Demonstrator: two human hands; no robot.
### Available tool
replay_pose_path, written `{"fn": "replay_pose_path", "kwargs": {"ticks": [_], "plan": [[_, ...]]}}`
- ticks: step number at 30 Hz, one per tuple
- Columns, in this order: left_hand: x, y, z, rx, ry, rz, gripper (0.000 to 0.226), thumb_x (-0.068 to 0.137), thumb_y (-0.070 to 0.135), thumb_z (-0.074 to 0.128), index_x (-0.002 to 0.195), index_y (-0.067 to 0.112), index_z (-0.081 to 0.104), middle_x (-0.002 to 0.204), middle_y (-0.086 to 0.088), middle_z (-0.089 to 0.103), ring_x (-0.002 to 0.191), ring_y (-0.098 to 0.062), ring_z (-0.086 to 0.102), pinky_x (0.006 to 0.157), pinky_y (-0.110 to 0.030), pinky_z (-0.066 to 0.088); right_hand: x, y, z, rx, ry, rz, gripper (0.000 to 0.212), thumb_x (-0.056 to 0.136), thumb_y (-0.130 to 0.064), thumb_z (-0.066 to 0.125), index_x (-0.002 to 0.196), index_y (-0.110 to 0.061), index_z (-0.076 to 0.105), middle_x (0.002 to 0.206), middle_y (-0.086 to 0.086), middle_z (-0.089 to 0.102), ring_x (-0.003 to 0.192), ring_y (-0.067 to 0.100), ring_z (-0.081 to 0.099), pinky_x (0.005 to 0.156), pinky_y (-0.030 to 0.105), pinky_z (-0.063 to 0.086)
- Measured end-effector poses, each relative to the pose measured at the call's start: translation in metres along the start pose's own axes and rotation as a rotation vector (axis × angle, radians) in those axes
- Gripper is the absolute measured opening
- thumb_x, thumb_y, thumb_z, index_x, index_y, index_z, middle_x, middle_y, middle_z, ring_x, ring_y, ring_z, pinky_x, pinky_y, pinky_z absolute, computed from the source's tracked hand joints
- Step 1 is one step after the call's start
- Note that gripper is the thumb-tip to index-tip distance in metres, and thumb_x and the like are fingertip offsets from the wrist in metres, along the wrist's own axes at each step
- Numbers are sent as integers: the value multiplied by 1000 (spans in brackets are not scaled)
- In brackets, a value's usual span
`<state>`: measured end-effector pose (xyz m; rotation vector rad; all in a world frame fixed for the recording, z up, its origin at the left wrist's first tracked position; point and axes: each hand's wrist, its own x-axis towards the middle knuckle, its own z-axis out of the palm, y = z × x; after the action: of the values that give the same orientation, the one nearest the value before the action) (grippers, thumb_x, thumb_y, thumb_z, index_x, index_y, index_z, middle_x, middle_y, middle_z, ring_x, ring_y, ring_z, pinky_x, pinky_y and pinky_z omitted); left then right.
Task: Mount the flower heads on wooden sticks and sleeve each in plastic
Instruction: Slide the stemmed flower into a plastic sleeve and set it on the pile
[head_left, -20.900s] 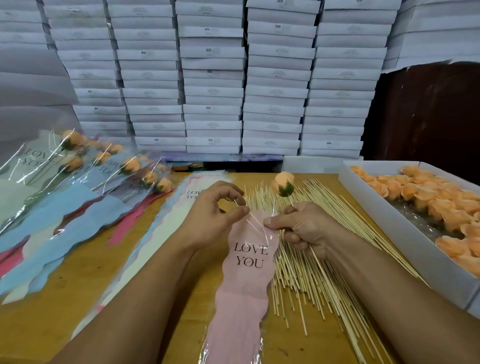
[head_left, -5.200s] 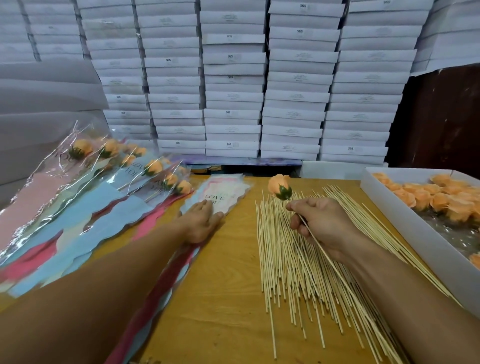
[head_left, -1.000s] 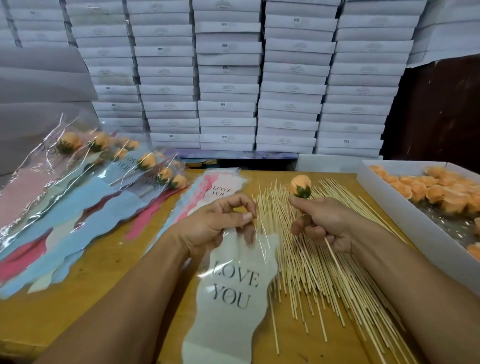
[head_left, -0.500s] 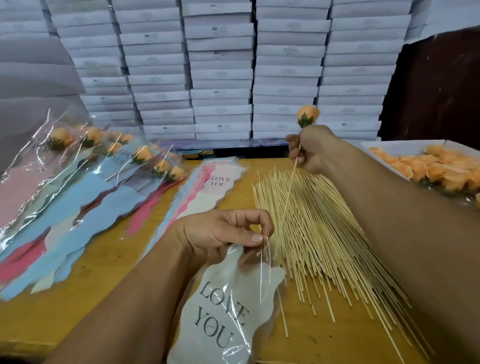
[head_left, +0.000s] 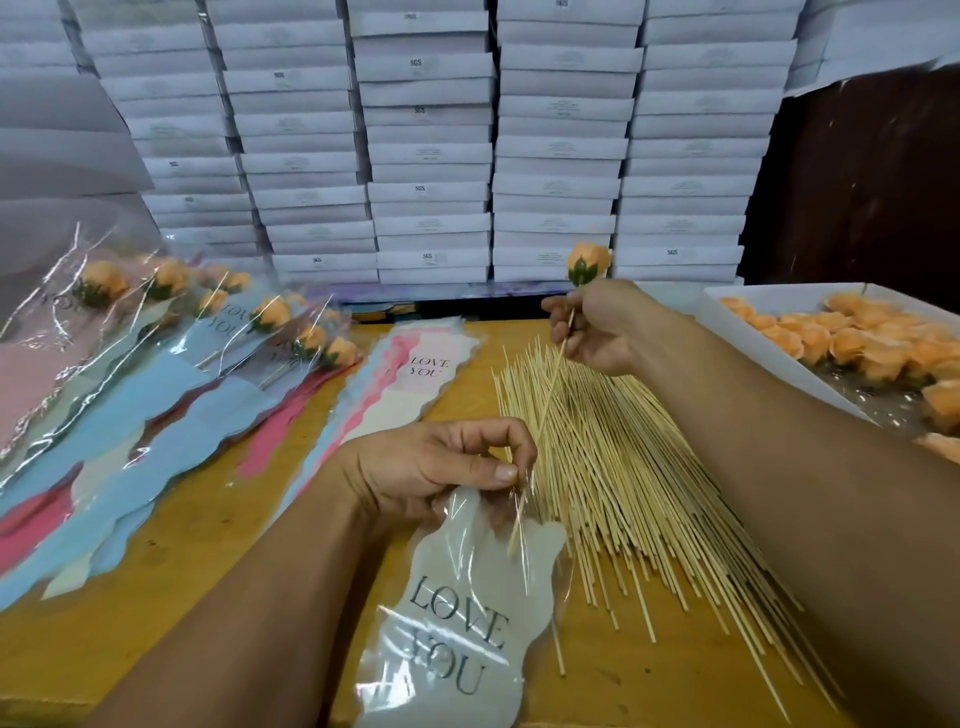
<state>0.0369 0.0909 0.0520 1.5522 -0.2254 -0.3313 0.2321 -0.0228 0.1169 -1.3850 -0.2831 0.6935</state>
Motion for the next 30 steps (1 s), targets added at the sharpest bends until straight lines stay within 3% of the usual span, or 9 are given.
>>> {"fn": "replay_pose_path", "kwargs": {"ticks": [2,4,8,13,17,22,24,27,30], "plan": [[2,-2,-1,-54,-3,19,10,87,21,73,93,20,65,79,-3,65,66,-22,58,52,-31,29,-10,10,1,5,-55,0,34,105,-6,31,94,-3,62,60,3,56,47,12,51,37,19,37],[4,-3,-2,-123,-4,74,7,92,11,66,97,14,63,86,-8,67,77,-21,65,63,-23,49,-21,19,2,3,-108,0,31,105,-9,37,93,-1,64,61,6,63,47,13,58,40,20,44],[10,-5,-3,-130,155,159,12,86,15,73,96,14,65,97,-20,69,92,-32,67,82,-36,54,-38,36,1,-84,-230,20,30,105,-17,43,96,-5,69,74,7,70,63,17,63,48,23,47],[20,-7,-8,-130,363,276,7,85,7,68,89,12,70,98,-20,70,88,-28,67,78,-32,56,-51,55,0,-242,-334,-68,34,102,-19,50,82,-13,77,72,4,70,59,14,62,50,26,47],[22,-8,-7,-144,369,314,10,85,3,66,87,11,72,92,-15,72,81,-23,71,73,-30,58,-56,55,-7,-273,-450,-95,35,103,-24,52,80,-11,76,70,3,68,63,15,62,52,24,49],[22,-9,-8,-82,332,286,8,89,6,67,92,12,71,94,-16,73,87,-25,69,78,-37,52,-51,47,-28,-247,-227,-55,46,97,-54,56,117,-14,68,95,12,78,79,26,73,74,40,61],[22,-8,-6,-45,305,234,6,88,11,69,93,13,69,98,-18,72,91,-31,65,79,-40,43,-49,48,-30,-85,-218,-83,41,98,-47,58,128,-20,63,105,15,75,77,27,72,70,39,61],[22,-10,-4,-57,223,197,7,92,8,67,99,9,64,102,-21,71,97,-33,67,84,-40,55,-49,49,-30,83,-262,-123,35,102,-27,58,136,-25,53,110,18,73,82,30,72,68,39,61],[23,-14,-4,-41,215,173,10,93,7,64,102,7,60,107,-27,66,110,-45,57,104,-59,38,-51,50,-31,7,-282,-161,28,101,-15,58,129,-18,62,106,17,74,80,26,73,65,36,60]]}}
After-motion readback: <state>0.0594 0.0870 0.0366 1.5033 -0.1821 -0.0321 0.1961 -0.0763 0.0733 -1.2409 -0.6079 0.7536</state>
